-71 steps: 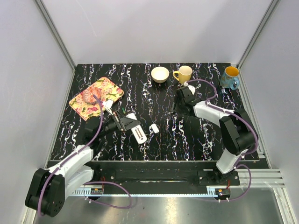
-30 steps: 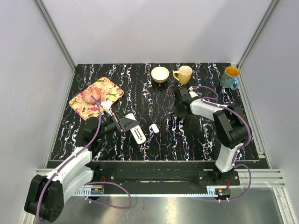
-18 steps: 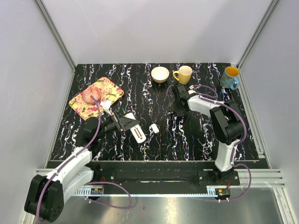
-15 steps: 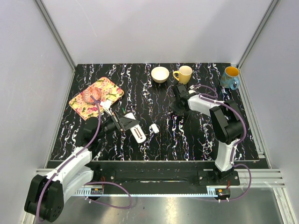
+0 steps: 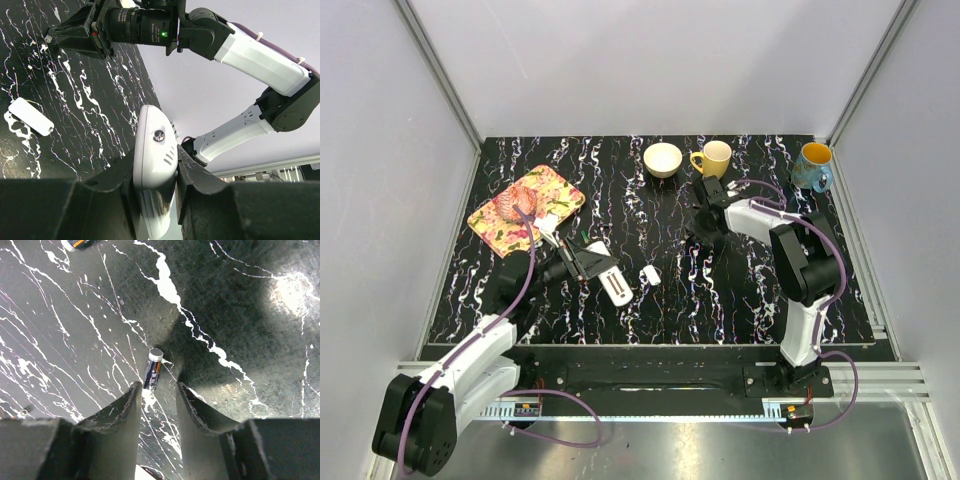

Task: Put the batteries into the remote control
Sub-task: Pick up the battery from the center of the board.

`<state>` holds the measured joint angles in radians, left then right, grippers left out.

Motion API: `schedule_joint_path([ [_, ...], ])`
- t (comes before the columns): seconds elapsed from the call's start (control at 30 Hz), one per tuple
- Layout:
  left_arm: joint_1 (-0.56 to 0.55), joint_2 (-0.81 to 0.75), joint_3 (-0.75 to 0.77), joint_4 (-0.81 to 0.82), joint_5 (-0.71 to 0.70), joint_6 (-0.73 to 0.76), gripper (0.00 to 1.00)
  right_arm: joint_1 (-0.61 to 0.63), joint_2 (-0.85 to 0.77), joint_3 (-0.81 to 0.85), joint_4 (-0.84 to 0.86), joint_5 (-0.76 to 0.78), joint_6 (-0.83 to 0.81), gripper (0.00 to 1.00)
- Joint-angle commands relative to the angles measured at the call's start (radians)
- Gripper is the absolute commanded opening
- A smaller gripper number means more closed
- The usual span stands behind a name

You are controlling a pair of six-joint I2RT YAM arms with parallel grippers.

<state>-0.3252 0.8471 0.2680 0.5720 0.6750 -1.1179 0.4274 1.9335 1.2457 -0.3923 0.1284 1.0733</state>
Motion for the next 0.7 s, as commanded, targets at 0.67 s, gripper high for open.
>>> schedule_joint_path([
  [0.67, 0.003, 0.007, -0.004, 0.069, -0.012, -0.003, 0.00, 0.013, 0.053, 0.080, -0.244, 0.025, -0.512, 0.34],
])
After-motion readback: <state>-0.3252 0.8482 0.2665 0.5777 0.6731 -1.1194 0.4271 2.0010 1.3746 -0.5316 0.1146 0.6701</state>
